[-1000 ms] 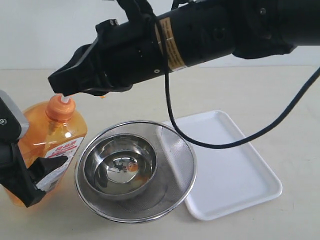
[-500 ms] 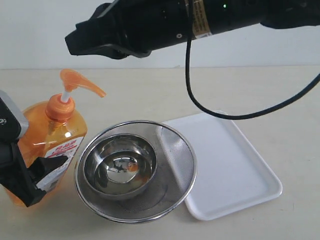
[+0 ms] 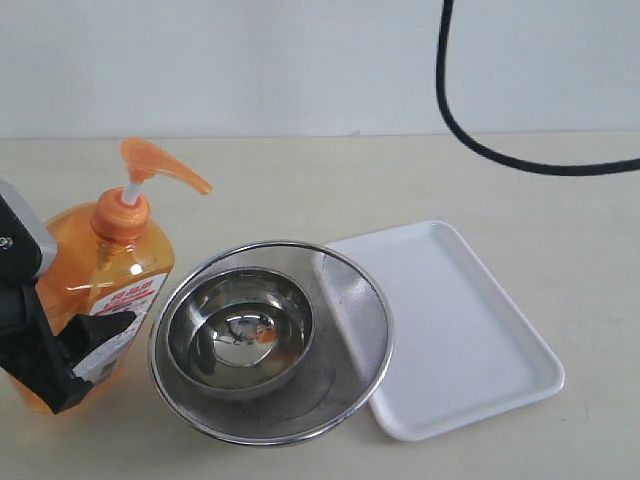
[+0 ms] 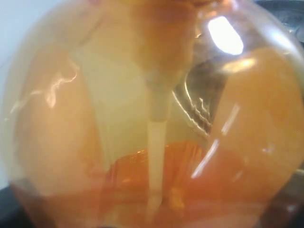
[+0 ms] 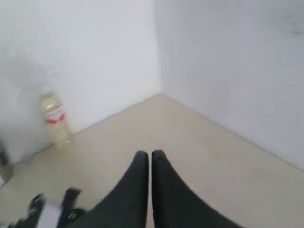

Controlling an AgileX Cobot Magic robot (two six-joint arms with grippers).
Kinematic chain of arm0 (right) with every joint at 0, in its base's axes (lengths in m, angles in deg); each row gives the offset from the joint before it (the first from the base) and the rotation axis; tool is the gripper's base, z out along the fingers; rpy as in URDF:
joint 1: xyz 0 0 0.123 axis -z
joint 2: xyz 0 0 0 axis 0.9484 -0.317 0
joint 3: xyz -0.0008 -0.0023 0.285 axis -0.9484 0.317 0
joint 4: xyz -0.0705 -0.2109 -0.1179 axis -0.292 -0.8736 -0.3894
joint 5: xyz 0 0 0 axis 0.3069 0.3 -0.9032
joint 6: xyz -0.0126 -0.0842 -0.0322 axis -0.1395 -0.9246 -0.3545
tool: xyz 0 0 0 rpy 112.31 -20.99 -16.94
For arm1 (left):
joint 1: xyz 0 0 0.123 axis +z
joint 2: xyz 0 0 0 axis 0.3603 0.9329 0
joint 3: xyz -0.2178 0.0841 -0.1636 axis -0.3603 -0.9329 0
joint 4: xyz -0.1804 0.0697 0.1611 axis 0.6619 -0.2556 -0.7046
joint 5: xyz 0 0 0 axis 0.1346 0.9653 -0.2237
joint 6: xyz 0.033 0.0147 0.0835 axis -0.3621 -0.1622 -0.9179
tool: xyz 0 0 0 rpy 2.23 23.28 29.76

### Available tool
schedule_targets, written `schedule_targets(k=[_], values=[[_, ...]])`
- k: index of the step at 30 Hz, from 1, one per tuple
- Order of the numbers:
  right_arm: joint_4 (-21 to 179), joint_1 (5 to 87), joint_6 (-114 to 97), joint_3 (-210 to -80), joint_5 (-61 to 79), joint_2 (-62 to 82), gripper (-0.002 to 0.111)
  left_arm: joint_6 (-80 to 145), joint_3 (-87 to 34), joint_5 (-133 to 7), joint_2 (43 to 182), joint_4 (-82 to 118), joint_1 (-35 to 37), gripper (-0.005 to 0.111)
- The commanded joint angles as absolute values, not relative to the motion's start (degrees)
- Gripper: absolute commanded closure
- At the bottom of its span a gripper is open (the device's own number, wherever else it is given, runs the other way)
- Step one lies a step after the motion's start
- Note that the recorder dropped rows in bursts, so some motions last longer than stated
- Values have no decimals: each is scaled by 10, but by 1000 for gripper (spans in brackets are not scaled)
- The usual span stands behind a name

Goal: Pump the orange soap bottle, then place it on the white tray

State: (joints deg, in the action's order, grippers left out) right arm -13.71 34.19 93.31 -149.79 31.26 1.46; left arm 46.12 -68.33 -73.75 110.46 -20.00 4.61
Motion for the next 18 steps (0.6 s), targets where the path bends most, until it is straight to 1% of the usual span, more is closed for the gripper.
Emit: schedule_targets(k=[1,3,5,9,11,15,17,18], values=[[49,343,716,-1441,192,46,108,464,-680,-762,1102,-200,44,102],[139,343,581,-1419,184,50,108,464,-680,-762,1102,-200,44,102],[165,343,484,-1407,190,51,108,472,-680,-766,1102,-200,44,102],[165,343,474,-1395,184,51,108,476,-680,-766,1102,-200,44,102],[176,343,436,-1390,187,51,108,476,-680,-766,1102,-200,44,102],[283,345,419,-1394,168,64,108,476,-680,-766,1102,-200,44,102],[344,345,417,-1402,116,75,108,476,-680,-766,1102,-200,44,102],[347,344,417,-1409,66,78,108,476,-680,-766,1102,-200,44,102]])
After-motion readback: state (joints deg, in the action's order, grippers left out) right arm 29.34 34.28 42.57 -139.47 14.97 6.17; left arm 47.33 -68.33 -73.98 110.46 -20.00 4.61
